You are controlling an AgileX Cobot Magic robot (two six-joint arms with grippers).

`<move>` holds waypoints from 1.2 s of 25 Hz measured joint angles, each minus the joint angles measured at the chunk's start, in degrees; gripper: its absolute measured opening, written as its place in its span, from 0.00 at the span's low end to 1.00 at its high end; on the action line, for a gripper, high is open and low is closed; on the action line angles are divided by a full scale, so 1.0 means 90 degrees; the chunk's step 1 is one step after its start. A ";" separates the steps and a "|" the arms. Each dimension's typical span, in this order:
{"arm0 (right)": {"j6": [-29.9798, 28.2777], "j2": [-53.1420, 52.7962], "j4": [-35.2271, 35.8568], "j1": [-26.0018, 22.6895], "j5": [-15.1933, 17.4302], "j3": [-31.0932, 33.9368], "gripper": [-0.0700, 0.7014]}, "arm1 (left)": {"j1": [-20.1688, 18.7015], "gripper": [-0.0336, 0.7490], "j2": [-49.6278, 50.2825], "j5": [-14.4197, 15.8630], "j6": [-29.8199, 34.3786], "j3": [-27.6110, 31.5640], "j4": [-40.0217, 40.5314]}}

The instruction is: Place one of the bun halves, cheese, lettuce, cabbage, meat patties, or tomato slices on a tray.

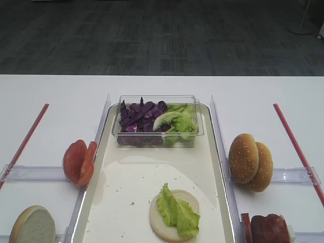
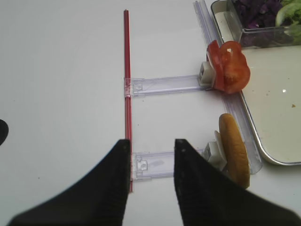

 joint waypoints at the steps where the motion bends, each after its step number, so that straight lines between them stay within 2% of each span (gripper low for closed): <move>1: 0.0000 0.0000 0.0000 0.0000 0.0000 0.0000 0.58 | 0.0000 0.33 0.0000 0.0000 0.0000 0.0000 0.0000; 30: 0.0070 0.0000 0.0000 0.0000 0.0000 0.0000 0.58 | 0.0000 0.33 0.0000 0.0000 0.0000 0.0000 0.0000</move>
